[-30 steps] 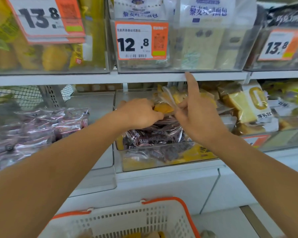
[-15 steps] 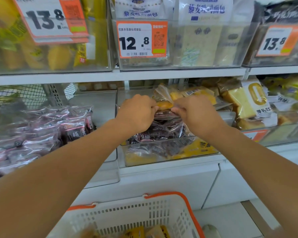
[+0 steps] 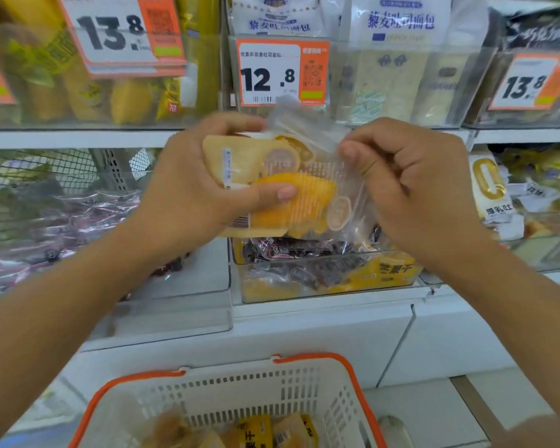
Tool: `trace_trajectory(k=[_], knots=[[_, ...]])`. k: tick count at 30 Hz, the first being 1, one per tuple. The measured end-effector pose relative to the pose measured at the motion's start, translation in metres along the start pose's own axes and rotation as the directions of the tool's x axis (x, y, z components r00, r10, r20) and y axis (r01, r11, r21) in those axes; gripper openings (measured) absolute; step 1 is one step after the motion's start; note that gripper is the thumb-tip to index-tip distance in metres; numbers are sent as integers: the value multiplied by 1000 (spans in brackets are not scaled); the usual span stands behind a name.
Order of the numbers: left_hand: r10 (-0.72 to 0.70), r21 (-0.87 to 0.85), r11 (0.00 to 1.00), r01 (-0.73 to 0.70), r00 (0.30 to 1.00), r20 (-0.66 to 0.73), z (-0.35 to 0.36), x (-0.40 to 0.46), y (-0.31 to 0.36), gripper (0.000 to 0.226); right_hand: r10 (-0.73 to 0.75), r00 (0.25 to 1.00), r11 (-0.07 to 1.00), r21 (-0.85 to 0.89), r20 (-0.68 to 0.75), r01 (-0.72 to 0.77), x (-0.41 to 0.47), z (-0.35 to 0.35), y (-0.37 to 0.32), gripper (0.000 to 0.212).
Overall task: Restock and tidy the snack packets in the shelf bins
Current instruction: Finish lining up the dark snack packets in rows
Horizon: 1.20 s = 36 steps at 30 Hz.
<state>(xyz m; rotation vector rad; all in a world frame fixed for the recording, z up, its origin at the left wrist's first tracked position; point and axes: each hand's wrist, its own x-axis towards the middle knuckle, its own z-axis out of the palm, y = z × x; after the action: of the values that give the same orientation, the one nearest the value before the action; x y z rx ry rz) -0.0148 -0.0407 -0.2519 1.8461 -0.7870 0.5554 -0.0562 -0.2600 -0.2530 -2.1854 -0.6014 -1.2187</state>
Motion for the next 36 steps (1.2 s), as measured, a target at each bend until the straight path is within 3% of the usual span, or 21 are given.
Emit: trace_trajectory(k=[2, 5, 8, 10, 12, 14, 16, 19, 21, 22, 23, 25, 27, 28, 29, 30, 32, 33, 36], knots=[[-12, 29, 1000, 9, 995, 101, -15, -10, 11, 35, -13, 999, 998, 56, 48, 10, -4, 4, -11, 20], [-53, 20, 999, 50, 978, 204, -34, -30, 11, 26, -41, 978, 994, 107, 202, 20, -11, 15, -19, 21], [-183, 1, 981, 192, 933, 310, -39, -61, -15, 24, -24, 876, 983, 171, 481, -67, -19, 33, -20, 18], [-251, -8, 960, 280, 873, 418, -34, -85, -41, 28, 6, 727, 969, 176, 686, -175, -27, 46, -18, 11], [-311, 66, 942, 330, 781, 542, -23, -109, -64, 33, 66, 465, 943, 97, 883, -319, -43, 60, -13, 7], [-338, 169, 939, 299, 714, 613, -12, -131, -79, 31, 74, 251, 943, 14, 965, -332, -65, 78, -8, 5], [-341, 231, 940, 251, 681, 649, -1, -147, -91, 31, 76, 179, 965, -27, 981, -262, -83, 94, -8, 2], [-369, 297, 928, 223, 643, 671, 8, -151, -104, 35, 86, 167, 987, -61, 982, -152, -90, 105, -9, 8], [-366, 294, 930, 222, 632, 683, 6, -141, -100, 25, 133, 123, 985, -117, 984, -127, -76, 96, -10, 16], [-354, 276, 935, 222, 627, 694, 4, -133, -94, 18, 153, 146, 983, -135, 977, -124, -65, 86, -11, 17], [-337, 251, 942, 225, 640, 690, 1, -125, -86, 11, 157, 222, 983, -131, 962, -127, -52, 71, -12, 17], [-287, 196, 957, 212, 770, 569, -7, -105, -63, 8, 160, 496, 984, -97, 854, -151, -25, 39, -10, 19], [-118, 285, 958, 29, 946, 301, -14, -80, -42, 17, 167, 745, 986, -106, 646, -129, -7, 13, -3, 27], [-24, 395, 917, -56, 981, 194, -16, -68, -37, 23, 162, 793, 985, -148, 587, -91, -3, 8, 1, 32], [30, 491, 866, -99, 989, 146, -15, -59, -36, 31, 167, 789, 977, -206, 591, -52, -2, 10, 4, 34], [32, 548, 829, -111, 988, 152, -12, -53, -37, 40, 202, 738, 959, -285, 644, -14, -5, 16, 6, 32], [-15, 644, 745, -172, 962, 274, -1, -52, -48, 53, 335, 581, 884, -461, 741, 77, -15, 36, 4, 25], [-40, 710, 658, -249, 931, 363, 6, -55, -56, 52, 397, 528, 841, -528, 751, 118, -20, 45, 5, 21], [-79, 805, 445, -393, 878, 472, 20, -64, -74, 30, 473, 531, 748, -638, 703, 180, -28, 57, 3, 18]])
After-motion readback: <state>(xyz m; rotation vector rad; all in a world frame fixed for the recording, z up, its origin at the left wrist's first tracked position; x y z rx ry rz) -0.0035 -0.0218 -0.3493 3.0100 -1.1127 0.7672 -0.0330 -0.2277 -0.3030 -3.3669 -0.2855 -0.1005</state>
